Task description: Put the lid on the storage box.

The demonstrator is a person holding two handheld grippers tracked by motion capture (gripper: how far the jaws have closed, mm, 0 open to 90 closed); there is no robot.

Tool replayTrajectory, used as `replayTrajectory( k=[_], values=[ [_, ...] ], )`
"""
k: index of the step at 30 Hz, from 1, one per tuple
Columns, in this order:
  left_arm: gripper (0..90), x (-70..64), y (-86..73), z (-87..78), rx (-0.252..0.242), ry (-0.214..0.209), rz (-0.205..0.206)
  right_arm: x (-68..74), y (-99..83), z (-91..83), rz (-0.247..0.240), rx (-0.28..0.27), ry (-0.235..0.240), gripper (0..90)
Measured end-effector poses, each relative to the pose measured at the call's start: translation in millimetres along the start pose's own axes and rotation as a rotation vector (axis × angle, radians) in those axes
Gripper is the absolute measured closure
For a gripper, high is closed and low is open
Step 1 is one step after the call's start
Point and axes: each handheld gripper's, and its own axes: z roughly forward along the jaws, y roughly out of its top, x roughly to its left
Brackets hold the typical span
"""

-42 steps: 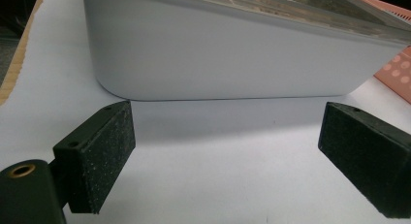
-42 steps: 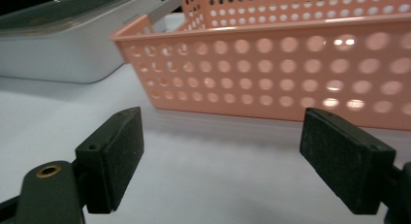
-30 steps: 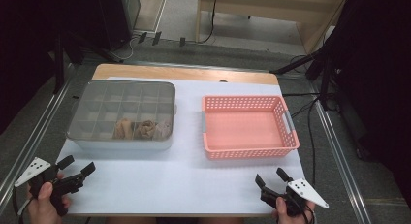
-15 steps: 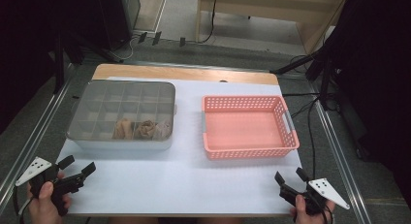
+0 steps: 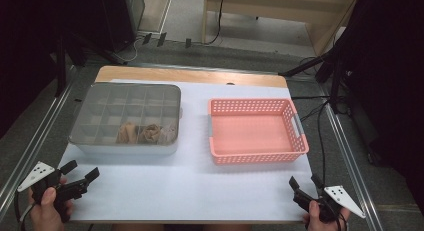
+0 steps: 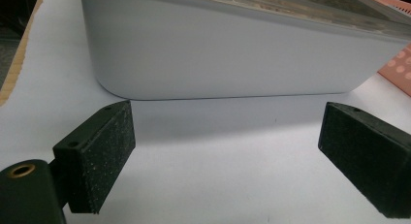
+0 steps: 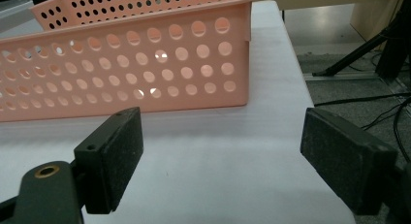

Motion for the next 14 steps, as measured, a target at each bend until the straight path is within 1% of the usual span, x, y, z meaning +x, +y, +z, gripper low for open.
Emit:
replayTrajectory(
  k=[2,4,6,8,11,14],
  values=[
    [6.5,0.1,-0.5,-0.6,-0.01,-0.001,-0.003,0.7,-0.9,0.4,-0.008,0.008,0.004,16.0],
    [6.5,1.0,-0.4,-1.1,-0.01,-0.008,-0.008,0.7,-1.4,0.2,-0.003,0.008,-0.001,16.0],
    [6.5,2.5,-0.5,-1.3,-0.017,-0.017,-0.026,0.0,-1.7,0.7,-0.006,0.017,0.007,16.0],
    [6.5,3.0,-0.6,-1.8,-0.02,-0.007,-0.038,-0.7,-1.7,0.2,0.002,0.017,0.01,15.9],
    [6.5,1.4,-0.3,-0.6,-0.011,0.0,-0.02,-2.5,-1.8,0.0,0.007,0.007,0.021,15.9],
    [6.5,1.5,0.0,-0.1,-0.004,-0.001,-0.022,-3.3,-1.3,0.6,0.02,0.011,0.026,15.9]
  ],
)
